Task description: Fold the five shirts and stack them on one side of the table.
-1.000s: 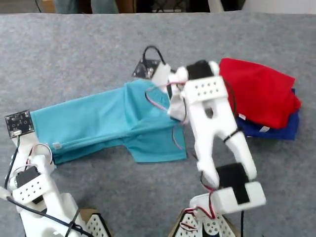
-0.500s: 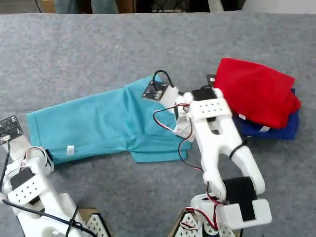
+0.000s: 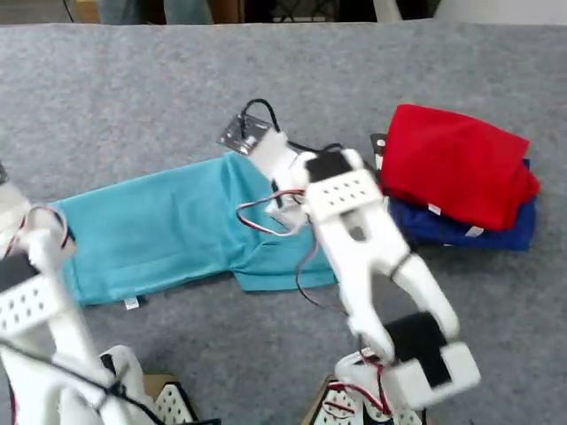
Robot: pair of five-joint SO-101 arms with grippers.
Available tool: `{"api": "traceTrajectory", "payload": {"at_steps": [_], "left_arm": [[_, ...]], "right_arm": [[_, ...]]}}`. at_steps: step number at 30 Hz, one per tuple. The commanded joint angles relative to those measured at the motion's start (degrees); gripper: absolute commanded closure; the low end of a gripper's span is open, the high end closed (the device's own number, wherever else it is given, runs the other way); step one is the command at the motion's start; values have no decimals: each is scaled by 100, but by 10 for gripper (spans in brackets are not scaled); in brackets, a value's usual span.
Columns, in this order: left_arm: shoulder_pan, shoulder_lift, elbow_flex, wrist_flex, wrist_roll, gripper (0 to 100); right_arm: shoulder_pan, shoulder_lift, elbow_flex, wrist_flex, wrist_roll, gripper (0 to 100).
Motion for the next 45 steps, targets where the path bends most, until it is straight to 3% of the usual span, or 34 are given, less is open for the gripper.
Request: {"api": "traceTrajectory", "payload": {"at_steps": [1, 5, 8, 13, 17, 27, 32, 40, 45], "left_arm": [[295, 1301, -180, -1371, 457, 970], [277, 2927, -462, -2963, 668, 971], [277, 4105, -1051, -3358, 659, 971], [-48, 5626, -2088, -3191, 695, 971], [-171, 5741, -2747, -2532, 949, 971], [-101, 6286, -3327, -2198, 870, 971], [-119, 6303, -3380, -2119, 870, 971], [-127, 6303, -3380, -2119, 862, 971], [-127, 6303, -3380, -2119, 862, 971]], "right_arm": [[-202, 611, -576, -141, -527, 984], [-352, 1112, -681, -132, -870, 984], [-475, 1253, -681, 185, -897, 984], [-563, 1297, -602, 554, -853, 984], [-580, 1191, -277, 862, -844, 984], [-1222, -154, 1516, 870, -571, 984], [-686, -980, 927, 651, -343, 984], [-492, 330, 382, -809, -378, 984], [-633, 778, 426, -132, -334, 984]]}}
